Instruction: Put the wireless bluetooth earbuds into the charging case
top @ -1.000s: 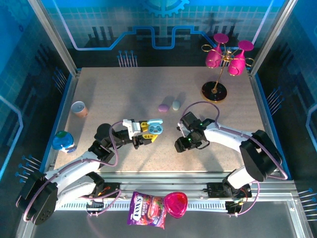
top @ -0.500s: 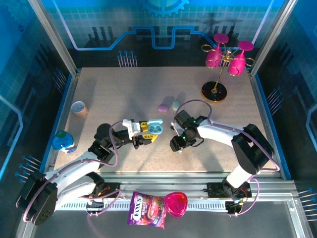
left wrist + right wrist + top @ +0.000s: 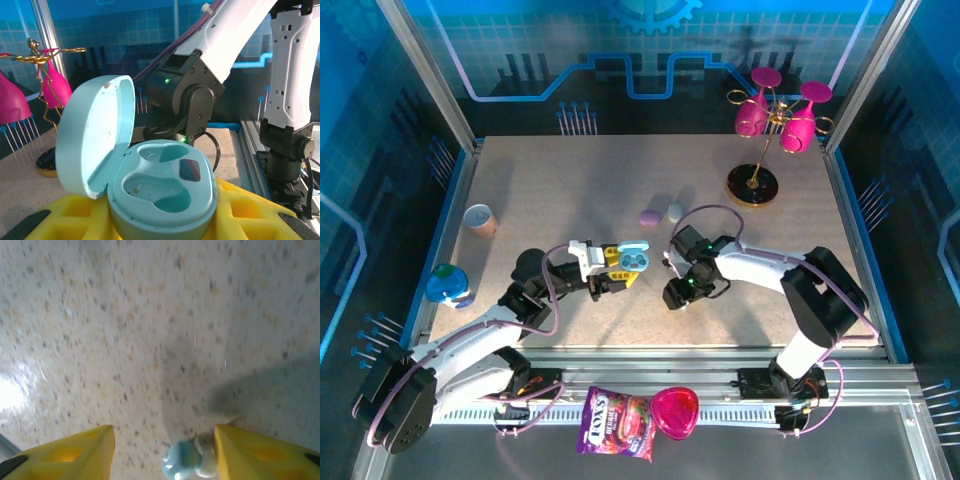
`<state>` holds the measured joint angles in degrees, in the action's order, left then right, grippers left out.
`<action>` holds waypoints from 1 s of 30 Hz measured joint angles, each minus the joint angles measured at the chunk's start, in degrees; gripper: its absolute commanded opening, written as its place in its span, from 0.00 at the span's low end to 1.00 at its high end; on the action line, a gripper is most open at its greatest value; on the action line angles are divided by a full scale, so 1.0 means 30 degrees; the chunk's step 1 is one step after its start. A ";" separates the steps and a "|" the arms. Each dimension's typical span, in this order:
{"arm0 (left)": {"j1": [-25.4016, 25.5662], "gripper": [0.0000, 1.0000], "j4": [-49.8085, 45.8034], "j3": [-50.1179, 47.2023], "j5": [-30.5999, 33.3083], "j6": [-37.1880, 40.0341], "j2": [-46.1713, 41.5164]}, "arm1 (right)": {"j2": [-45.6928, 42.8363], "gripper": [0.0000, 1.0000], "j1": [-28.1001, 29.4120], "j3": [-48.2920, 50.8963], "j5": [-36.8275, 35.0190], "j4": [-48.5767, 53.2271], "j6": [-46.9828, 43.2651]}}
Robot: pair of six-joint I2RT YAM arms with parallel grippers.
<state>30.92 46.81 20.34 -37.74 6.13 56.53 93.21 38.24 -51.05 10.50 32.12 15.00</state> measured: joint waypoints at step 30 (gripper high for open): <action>0.0000 0.19 -0.0226 0.0000 0.0007 -0.0036 -0.0153 | -0.0029 0.47 -0.1647 0.0998 0.3257 -0.1392 -0.0692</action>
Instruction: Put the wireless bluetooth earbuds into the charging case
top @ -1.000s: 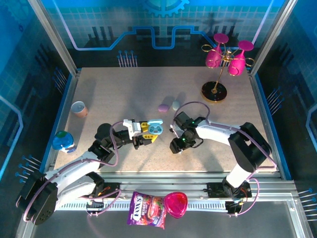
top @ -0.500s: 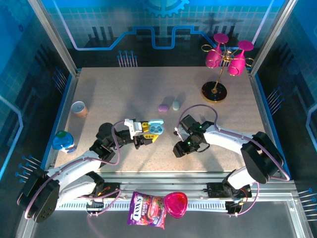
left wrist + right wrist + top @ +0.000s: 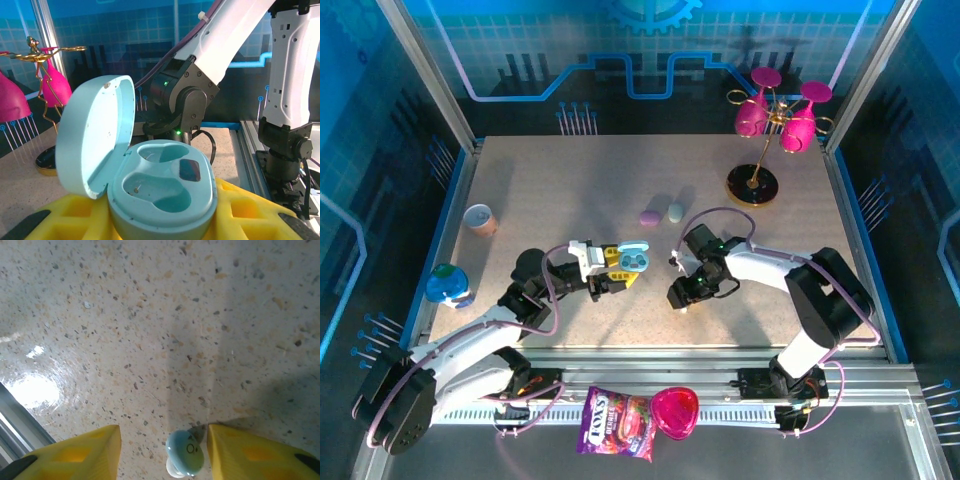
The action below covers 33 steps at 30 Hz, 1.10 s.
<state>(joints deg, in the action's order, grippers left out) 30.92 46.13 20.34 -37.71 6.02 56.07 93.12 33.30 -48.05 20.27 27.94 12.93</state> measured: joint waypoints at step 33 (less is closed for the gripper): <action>0.0000 0.20 0.0058 0.0022 -0.0007 -0.0015 0.0576 | -0.0758 0.19 -0.0124 0.0911 0.0452 -0.0233 0.0408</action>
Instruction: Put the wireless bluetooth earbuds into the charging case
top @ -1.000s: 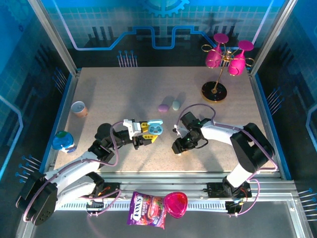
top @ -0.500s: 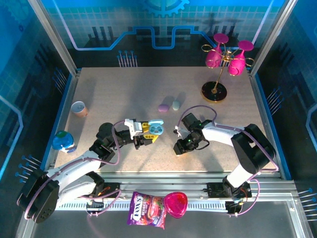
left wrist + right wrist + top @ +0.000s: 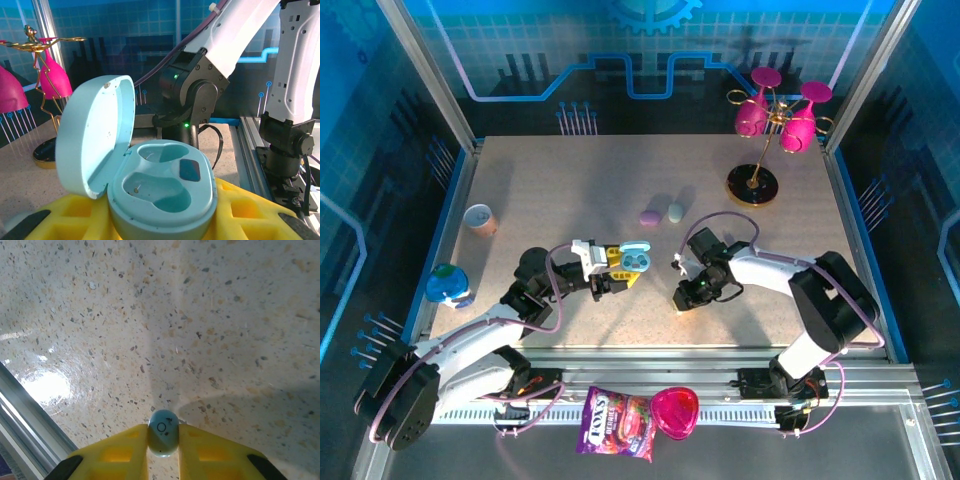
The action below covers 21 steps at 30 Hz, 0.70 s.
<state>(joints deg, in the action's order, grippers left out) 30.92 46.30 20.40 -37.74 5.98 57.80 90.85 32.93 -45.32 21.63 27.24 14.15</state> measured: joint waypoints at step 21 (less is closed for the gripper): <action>0.0000 0.19 0.0233 0.0364 0.0015 0.0036 0.1173 | -0.7555 0.17 -0.0117 -0.0758 -1.2138 0.1800 0.4809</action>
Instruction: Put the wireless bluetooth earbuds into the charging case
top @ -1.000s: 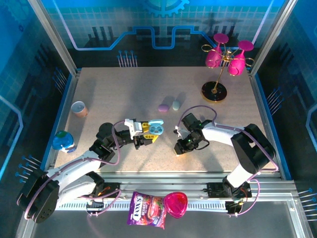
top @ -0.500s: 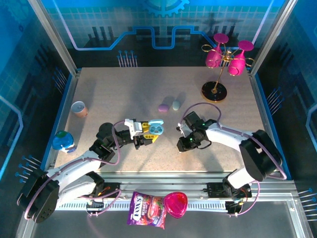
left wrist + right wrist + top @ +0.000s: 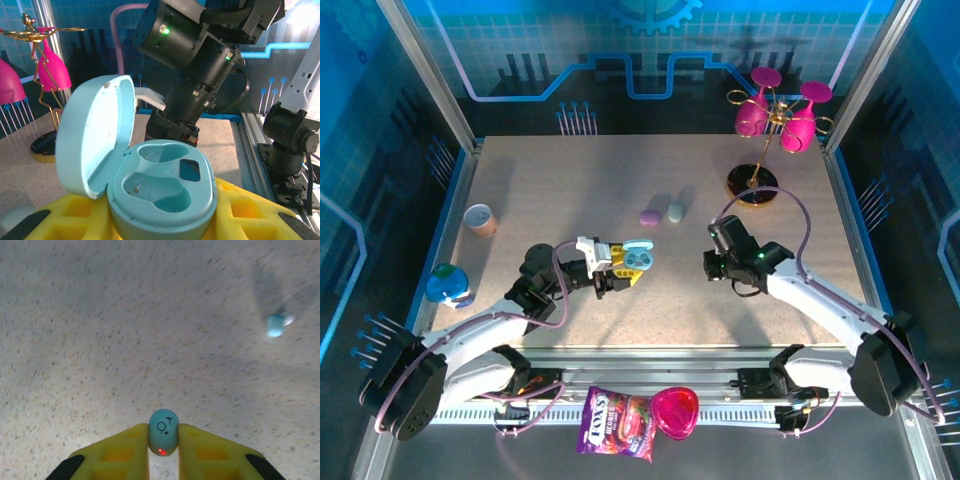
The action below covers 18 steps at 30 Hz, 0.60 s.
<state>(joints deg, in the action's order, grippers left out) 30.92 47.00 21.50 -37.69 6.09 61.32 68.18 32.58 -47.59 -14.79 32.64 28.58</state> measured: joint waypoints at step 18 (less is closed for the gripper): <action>0.0430 0.20 0.3519 0.0714 0.2535 0.0051 0.6579 | -0.2098 0.16 0.3446 -0.2412 -0.2375 0.0750 0.1566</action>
<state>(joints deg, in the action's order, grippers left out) 32.21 57.56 23.64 -30.09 6.24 81.06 61.89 42.92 -54.83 -21.91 34.89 33.28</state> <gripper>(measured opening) 0.359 0.160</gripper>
